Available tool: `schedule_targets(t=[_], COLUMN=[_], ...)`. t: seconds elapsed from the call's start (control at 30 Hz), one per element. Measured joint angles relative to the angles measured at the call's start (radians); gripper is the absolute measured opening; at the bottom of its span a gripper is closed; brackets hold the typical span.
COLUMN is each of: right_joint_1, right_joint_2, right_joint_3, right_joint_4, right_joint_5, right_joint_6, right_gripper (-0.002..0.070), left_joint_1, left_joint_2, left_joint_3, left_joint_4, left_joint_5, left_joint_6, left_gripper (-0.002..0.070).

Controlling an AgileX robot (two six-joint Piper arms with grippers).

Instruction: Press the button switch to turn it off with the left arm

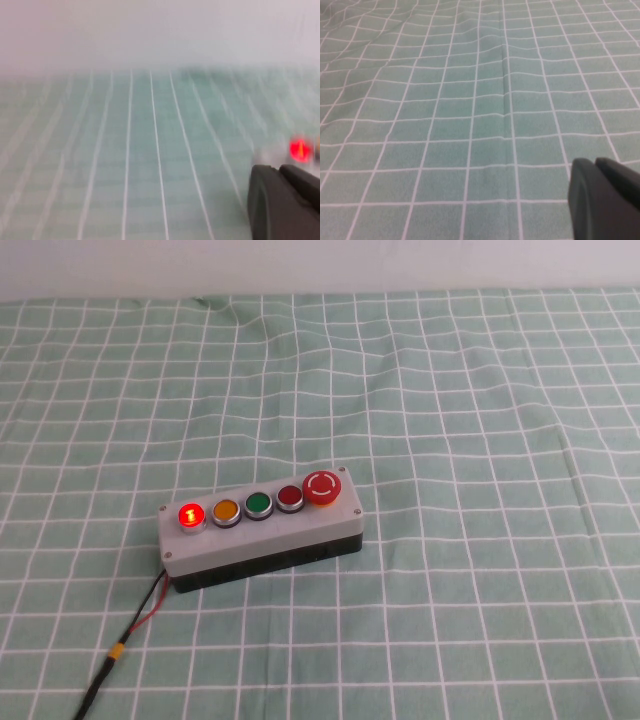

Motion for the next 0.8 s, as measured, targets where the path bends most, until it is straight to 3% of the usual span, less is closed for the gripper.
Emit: schedule_targets(t=[0.3,0.53,0.7,0.8], right_joint_1=[0.000,0.000,0.000,0.000], right_joint_2=[0.000,0.000,0.000,0.000], right_joint_3=[0.000,0.000,0.000,0.000], right_joint_4=[0.000,0.000,0.000,0.000], right_joint_5=[0.000,0.000,0.000,0.000], right_joint_6=[0.000,0.000,0.000,0.000], right_gripper=[-0.0016,-0.0016,-0.0016,-0.0016], left_joint_1=[0.000,0.000,0.000,0.000], left_joint_2=[0.000,0.000,-0.002,-0.003], left_joint_3=[0.000,0.000,-0.007,-0.084], left_joint_4=[0.000,-0.015,-0.035,-0.042], left_joint_5=[-0.578,-0.758,-0.962,-0.944], left_joint_6=[-0.029,-0.038,-0.122,-0.136], left_gripper=[-0.0003,-0.0003,-0.0003,-0.0003])
